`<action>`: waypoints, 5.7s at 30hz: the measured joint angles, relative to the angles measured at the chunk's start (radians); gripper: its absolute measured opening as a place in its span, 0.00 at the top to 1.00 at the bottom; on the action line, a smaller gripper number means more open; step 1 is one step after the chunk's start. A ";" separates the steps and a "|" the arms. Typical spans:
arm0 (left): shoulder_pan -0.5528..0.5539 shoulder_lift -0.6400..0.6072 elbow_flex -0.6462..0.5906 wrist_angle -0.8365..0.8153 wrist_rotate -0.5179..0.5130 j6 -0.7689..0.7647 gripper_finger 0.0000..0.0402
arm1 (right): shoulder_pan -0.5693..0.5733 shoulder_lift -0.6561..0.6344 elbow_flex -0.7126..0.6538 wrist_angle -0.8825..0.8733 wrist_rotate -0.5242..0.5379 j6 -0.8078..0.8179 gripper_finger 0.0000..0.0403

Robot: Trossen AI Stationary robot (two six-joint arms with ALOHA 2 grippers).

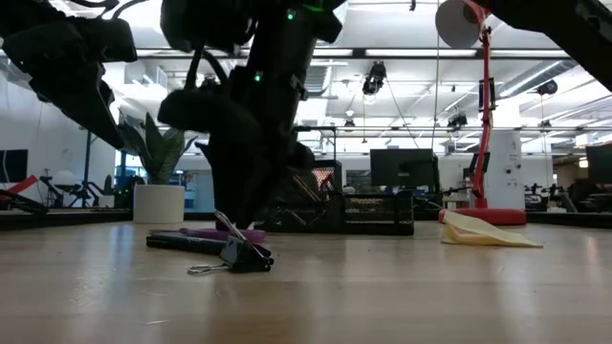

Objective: Pick and place office supplies into organizer
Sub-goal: Put the purple scissors into the desk organizer

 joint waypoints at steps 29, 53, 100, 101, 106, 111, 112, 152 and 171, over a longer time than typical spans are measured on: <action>0.000 -0.003 0.000 -0.001 -0.010 0.003 0.51 | -0.033 -0.004 -0.080 0.055 0.022 -0.269 0.87; 0.000 -0.161 0.054 -0.002 -0.152 0.029 0.51 | 0.053 -0.009 0.207 -0.531 0.269 -0.244 0.88; 0.001 -0.314 0.053 -0.096 -0.217 0.047 0.51 | 0.068 -0.343 0.164 -0.125 0.158 1.050 0.87; 0.001 -0.316 0.053 -0.115 -0.219 0.039 0.51 | 0.080 -0.355 0.163 -0.152 0.165 1.064 0.87; 0.001 -0.317 0.051 -0.167 -0.238 0.018 0.51 | 0.139 -0.381 0.159 -0.480 0.192 1.192 0.87; 0.001 -0.316 0.047 -0.166 -0.240 0.019 0.51 | 0.219 -0.386 0.136 -0.616 0.253 1.144 0.87; 0.001 -0.318 0.045 -0.167 -0.240 0.019 0.51 | 0.225 -0.391 0.129 -0.601 0.287 1.093 0.87; 0.003 -0.440 0.054 -0.419 -0.236 -0.194 0.51 | 0.120 -0.251 -0.699 2.077 1.141 1.233 0.86; 0.003 -0.287 0.052 -0.498 -0.237 -0.322 0.51 | 0.168 -0.253 -0.799 2.492 1.139 0.973 0.85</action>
